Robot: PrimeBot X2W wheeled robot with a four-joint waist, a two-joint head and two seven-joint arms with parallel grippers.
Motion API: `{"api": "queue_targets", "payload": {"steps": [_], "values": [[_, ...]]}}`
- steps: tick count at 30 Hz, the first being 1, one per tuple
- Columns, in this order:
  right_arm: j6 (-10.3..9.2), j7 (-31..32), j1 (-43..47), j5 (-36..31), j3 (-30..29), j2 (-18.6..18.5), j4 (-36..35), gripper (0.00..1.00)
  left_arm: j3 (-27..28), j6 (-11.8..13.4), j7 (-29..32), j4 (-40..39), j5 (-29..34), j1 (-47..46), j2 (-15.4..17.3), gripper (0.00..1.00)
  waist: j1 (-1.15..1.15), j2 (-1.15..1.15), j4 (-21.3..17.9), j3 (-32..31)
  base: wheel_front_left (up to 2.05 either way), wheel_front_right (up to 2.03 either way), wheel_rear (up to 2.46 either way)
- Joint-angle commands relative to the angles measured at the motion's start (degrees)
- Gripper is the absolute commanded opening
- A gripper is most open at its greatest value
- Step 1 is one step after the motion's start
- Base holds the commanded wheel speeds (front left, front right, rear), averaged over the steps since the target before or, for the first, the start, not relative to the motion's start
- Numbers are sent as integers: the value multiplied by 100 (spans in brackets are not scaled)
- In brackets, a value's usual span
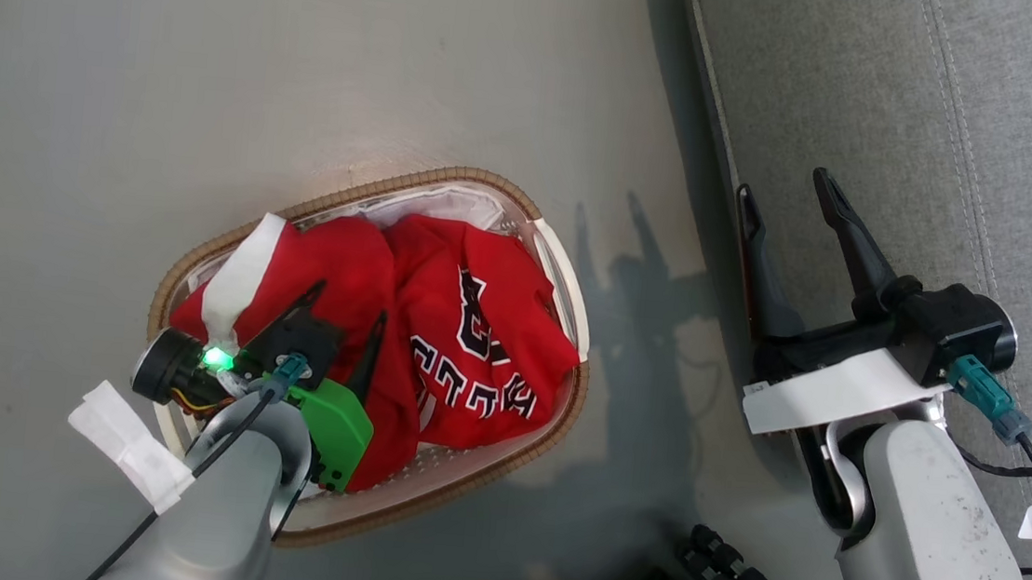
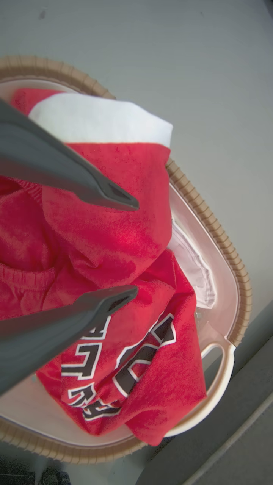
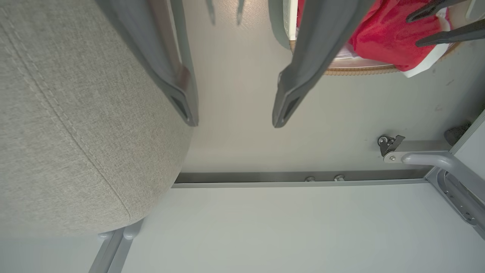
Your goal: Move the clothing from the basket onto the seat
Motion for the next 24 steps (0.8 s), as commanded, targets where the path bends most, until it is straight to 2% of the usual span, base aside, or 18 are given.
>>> {"api": "queue_targets", "payload": {"steps": [1,9,18,24], "values": [[-4,-27,-75,29,-5,-11,-22,100,-82,-28,-5,40,49,-161,74,100,-1,0,-110,274,0,0,0],[-4,-27,-65,26,9,-11,-36,100,-592,24,-4,409,321,-393,223,100,-1,0,-133,624,0,0,0],[-4,-27,-102,34,31,-11,-7,100,-666,202,-4,735,244,-651,192,100,-1,0,-86,924,0,0,0],[-4,-27,-129,-6,47,-12,-13,100,-742,216,-4,1047,192,-892,118,100,-1,0,-36,1026,0,0,0]]}}
